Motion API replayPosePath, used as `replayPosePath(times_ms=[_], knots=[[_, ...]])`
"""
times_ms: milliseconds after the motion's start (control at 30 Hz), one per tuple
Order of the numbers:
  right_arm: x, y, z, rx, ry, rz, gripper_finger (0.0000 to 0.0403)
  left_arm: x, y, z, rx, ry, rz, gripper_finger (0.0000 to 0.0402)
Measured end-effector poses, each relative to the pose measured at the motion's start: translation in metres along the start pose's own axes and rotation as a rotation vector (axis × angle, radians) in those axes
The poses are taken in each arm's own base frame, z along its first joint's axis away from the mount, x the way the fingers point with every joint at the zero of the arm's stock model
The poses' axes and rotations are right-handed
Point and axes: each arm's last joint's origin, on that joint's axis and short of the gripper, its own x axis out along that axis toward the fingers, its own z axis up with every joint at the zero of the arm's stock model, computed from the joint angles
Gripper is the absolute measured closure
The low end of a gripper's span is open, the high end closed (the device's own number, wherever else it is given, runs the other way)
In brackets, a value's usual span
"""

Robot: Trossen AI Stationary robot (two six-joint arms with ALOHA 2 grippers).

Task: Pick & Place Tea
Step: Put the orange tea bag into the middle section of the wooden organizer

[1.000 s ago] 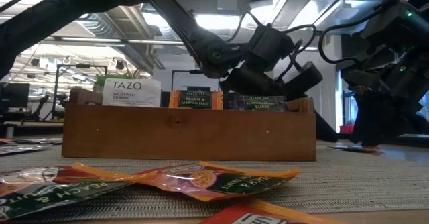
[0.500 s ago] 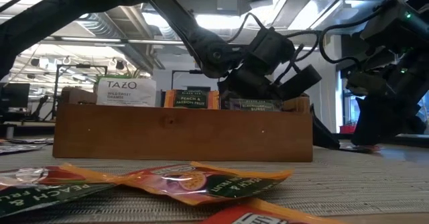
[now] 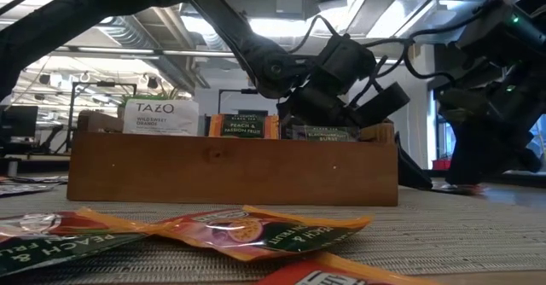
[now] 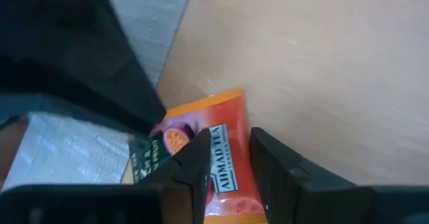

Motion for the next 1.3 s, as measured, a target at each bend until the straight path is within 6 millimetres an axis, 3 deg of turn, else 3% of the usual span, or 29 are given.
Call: replayPosePath(times_ms=[100,267,600,1033,1300], knots=[[-0.001,0.001,0.0,-0.027,0.034,0.027,0.0279,0.0,0.0,0.0,-0.001,0.001,0.0,0.0341],[-0.002,0.001,0.003,0.077,0.113,0.076,0.0262,0.0,0.0,0.0,-0.013,0.022,0.038,0.0341],[-0.003,0.0,0.008,0.115,0.216,0.129,0.0269,0.0,0.002,-0.001,-0.016,0.034,0.055,0.0346],[-0.002,-0.002,0.011,0.095,0.185,0.109,0.0323,0.0,0.001,-0.002,-0.017,0.035,0.049,0.0397],[-0.002,-0.003,0.012,0.072,0.172,0.1,0.0375,0.0,0.001,-0.001,-0.016,0.031,0.051,0.0394]])
